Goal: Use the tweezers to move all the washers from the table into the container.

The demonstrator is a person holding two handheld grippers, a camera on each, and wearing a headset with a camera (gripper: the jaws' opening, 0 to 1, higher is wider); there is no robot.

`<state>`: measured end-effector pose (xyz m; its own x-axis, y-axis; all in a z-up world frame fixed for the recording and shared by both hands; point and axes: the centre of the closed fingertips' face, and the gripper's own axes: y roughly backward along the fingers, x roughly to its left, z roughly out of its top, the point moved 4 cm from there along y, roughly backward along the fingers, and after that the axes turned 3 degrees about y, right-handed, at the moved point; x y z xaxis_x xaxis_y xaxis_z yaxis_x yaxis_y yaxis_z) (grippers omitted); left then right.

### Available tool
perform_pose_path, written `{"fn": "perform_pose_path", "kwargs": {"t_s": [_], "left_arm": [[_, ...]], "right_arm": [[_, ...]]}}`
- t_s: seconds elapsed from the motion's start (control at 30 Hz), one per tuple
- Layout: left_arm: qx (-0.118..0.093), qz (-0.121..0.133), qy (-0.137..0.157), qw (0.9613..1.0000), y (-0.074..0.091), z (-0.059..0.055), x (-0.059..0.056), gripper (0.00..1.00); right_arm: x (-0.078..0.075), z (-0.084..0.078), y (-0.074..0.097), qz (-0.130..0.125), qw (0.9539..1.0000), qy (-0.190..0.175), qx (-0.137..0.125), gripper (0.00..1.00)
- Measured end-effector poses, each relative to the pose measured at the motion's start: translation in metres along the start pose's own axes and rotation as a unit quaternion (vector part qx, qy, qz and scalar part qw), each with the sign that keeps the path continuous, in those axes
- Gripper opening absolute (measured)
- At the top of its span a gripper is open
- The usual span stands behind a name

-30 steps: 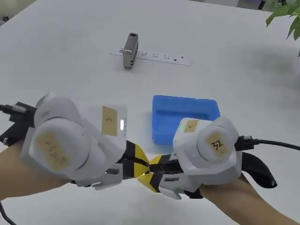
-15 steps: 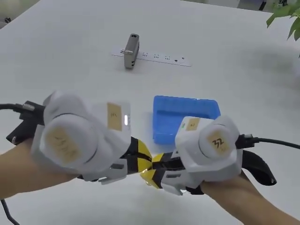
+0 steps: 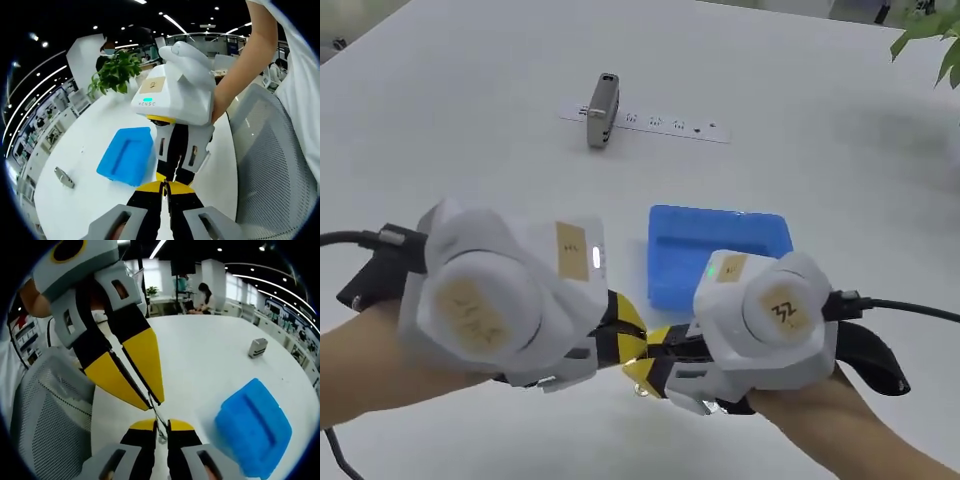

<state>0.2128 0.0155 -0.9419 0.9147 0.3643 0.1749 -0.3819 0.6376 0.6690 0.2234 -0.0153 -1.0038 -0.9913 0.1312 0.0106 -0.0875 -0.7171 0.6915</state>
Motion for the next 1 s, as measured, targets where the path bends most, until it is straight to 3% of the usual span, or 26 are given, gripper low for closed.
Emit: {"fn": "perform_pose_path", "kwargs": {"t_s": [0.1, 0.2, 0.27, 0.37, 0.4, 0.47, 0.5, 0.53, 0.63, 0.7, 0.73, 0.8, 0.9, 0.93, 1.0], "left_arm": [[-0.006, 0.009, 0.046, 0.9989, 0.001, -0.002, -0.003, 0.07], [-0.015, 0.038, 0.083, 0.9957, 0.008, -0.005, -0.004, 0.15], [-0.022, 0.063, 0.122, 0.9903, 0.015, -0.009, -0.004, 0.2], [-0.032, 0.101, 0.181, 0.9777, 0.03, -0.019, -0.009, 0.3], [-0.034, 0.108, 0.187, 0.9759, 0.032, -0.02, -0.009, 0.33], [-0.037, 0.127, 0.215, 0.9676, 0.042, -0.026, -0.015, 0.4], [-0.04, 0.146, 0.232, 0.9608, 0.048, -0.03, -0.017, 0.43], [-0.042, 0.155, 0.244, 0.9564, 0.051, -0.032, -0.019, 0.47], [-0.029, 0.178, 0.277, 0.9436, 0.06, -0.043, -0.029, 0.54], [-0.028, 0.208, 0.288, 0.9342, 0.066, -0.048, -0.032, 0.59], [-0.032, 0.217, 0.302, 0.9277, 0.068, -0.05, -0.034, 0.63], [-0.045, 0.23, 0.317, 0.9191, 0.071, -0.052, -0.037, 0.72], [-0.057, 0.25, 0.324, 0.9105, 0.074, -0.054, -0.038, 0.86], [-0.068, 0.262, 0.327, 0.9054, 0.076, -0.054, -0.036, 0.89], [-0.077, 0.277, 0.328, 0.9, 0.078, -0.054, -0.033, 0.94]], "right_arm": [[0.002, -0.001, 0.001, -0.002, 1.0, -0.004, -0.005, 0.02], [0.003, -0.003, 0.002, -0.011, 0.9999, -0.008, -0.011, 0.02], [0.003, -0.002, 0.002, -0.014, 0.9997, -0.012, -0.015, 0.02], [0.001, 0.001, 0.005, -0.016, 0.9994, -0.019, -0.024, 0.02], [0.001, 0.002, 0.006, -0.017, 0.9993, -0.02, -0.025, 0.02], [-0.001, 0.004, 0.009, -0.019, 0.9992, -0.02, -0.027, 0.02], [-0.003, 0.006, 0.012, -0.022, 0.9992, -0.02, -0.028, 0.01], [-0.003, 0.007, 0.014, -0.023, 0.9991, -0.02, -0.031, 0.01], [-0.006, 0.014, 0.023, -0.027, 0.9988, -0.021, -0.036, 0.01], [-0.008, 0.02, 0.03, -0.034, 0.9986, -0.018, -0.037, 0.01], [-0.01, 0.025, 0.036, -0.038, 0.9983, -0.019, -0.041, 0.01], [-0.014, 0.033, 0.044, -0.048, 0.9977, -0.015, -0.046, 0.01], [-0.023, 0.042, 0.055, -0.066, 0.9966, -0.008, -0.048, 0.01], [-0.026, 0.045, 0.057, -0.071, 0.9962, -0.007, -0.05, 0.01], [-0.034, 0.051, 0.062, -0.081, 0.9952, -0.005, -0.054, 0.01]]}}
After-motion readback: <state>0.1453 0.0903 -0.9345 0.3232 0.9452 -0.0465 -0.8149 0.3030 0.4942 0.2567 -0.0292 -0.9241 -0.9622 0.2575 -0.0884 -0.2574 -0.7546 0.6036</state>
